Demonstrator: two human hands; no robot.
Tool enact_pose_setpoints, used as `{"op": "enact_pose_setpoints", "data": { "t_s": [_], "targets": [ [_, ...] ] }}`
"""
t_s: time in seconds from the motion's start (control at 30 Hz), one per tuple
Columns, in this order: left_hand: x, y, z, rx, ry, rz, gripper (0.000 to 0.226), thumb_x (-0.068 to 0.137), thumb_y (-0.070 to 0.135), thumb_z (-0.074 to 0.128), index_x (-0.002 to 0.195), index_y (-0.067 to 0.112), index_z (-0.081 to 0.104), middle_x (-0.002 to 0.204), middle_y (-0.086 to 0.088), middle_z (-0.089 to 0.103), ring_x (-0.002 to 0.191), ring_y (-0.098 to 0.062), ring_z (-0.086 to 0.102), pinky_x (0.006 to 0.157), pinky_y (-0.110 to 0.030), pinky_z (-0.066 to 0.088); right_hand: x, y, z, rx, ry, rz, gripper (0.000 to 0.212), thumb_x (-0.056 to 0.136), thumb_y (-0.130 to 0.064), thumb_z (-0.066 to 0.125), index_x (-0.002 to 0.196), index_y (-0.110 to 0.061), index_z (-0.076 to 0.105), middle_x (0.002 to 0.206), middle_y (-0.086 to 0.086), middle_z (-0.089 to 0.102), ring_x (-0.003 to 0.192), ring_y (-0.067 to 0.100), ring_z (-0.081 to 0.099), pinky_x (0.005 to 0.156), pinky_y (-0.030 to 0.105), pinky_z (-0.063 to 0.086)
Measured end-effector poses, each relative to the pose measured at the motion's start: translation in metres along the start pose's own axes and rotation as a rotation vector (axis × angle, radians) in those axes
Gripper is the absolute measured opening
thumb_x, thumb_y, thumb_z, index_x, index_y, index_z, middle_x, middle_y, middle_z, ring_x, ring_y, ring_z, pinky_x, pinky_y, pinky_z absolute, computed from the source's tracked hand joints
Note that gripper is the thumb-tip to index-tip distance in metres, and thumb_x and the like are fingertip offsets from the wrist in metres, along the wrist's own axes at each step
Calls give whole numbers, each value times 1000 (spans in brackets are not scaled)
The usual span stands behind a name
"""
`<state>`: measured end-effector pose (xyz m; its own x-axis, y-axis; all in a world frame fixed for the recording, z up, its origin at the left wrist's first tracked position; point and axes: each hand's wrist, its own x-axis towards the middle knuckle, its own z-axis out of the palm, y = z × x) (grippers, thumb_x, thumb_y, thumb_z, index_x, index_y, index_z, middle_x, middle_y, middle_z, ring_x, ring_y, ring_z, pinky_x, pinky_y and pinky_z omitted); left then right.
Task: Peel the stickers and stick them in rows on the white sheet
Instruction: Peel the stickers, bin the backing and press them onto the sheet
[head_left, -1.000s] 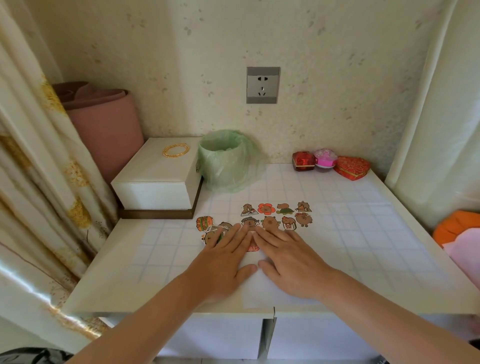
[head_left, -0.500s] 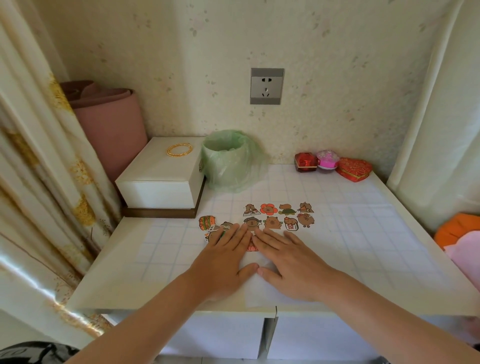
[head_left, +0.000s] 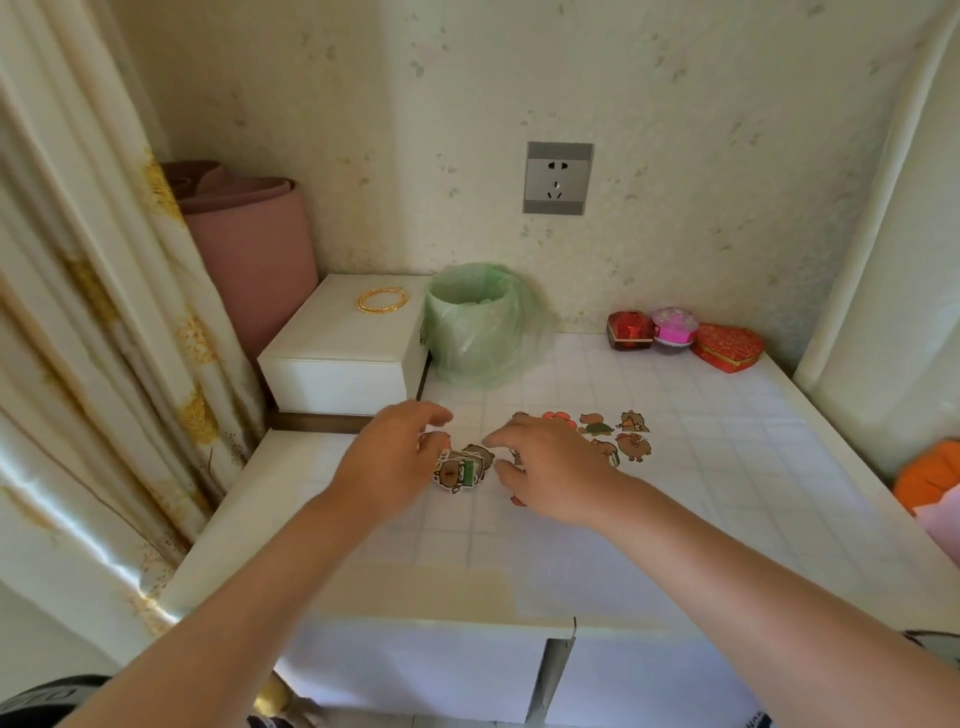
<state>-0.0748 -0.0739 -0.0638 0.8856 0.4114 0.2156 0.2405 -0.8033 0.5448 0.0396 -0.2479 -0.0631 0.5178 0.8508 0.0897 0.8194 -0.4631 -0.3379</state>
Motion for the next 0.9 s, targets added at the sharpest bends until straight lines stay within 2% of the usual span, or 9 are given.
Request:
{"op": "enact_pose_setpoints", "data": {
  "t_s": [0.1,0.17,0.3,0.4,0.5,0.6,0.73,0.83,0.9],
  "targets": [
    [-1,-11,5,113,-64,-43,21,98,30,54,114,36,65,109,15,63,102,-9,56,85,-29,47,14,-10,9,-30,-1,37,25,100,-37,50,113,-25,69,112,-1,64,107,24,59,85,42,50],
    [-5,-15,10,179,-130,-34,15,95,36,54,107,38,63,102,14,58,103,-12,52,82,-31,47,20,-16,14,-56,-14,46,27,100,-39,51,116,-25,68,113,1,62,108,24,57,83,38,49],
    [-10,-20,17,307,-157,105,34,96,49,53,125,34,61,111,8,52,105,-14,42,80,-25,39,29,-21,20,-87,-56,72,31,95,-45,57,118,-28,67,112,2,56,107,24,55,78,35,47],
    [-8,-25,14,284,-160,111,37,94,51,55,127,38,62,112,10,51,106,-12,40,82,-24,38,33,-23,24,-82,-74,88,29,93,-46,58,112,-28,71,107,2,55,103,23,56,79,37,50],
    [-2,-33,8,249,-183,79,33,92,45,58,123,34,63,111,9,52,111,-12,43,87,-27,43,36,-29,24,-71,-106,71,30,91,-49,60,107,-28,73,104,1,55,97,22,57,79,38,51],
    [3,-40,2,244,-153,52,36,96,30,53,132,29,56,123,7,55,119,-15,45,95,-30,43,39,-35,23,-67,-106,76,29,89,-53,61,101,-30,73,99,-2,57,92,19,57,76,33,48],
    [0,-46,0,372,-196,130,51,99,35,47,149,29,38,144,8,45,130,-18,39,101,-36,41,46,-37,23,-21,-14,97,28,96,-43,54,118,-31,68,105,-3,61,98,19,61,84,35,50],
    [-4,-46,0,418,-235,142,44,99,39,47,142,28,47,143,5,46,129,-19,39,98,-37,42,54,-38,27,-31,-2,117,34,99,-44,50,126,-30,65,110,0,61,101,20,62,86,38,52],
    [-4,-46,-2,367,-228,112,38,99,41,48,134,28,54,134,5,51,123,-18,42,96,-36,43,58,-39,32,-54,-30,132,37,97,-52,51,120,-28,67,108,3,59,99,22,62,85,38,52]
  ]
}}
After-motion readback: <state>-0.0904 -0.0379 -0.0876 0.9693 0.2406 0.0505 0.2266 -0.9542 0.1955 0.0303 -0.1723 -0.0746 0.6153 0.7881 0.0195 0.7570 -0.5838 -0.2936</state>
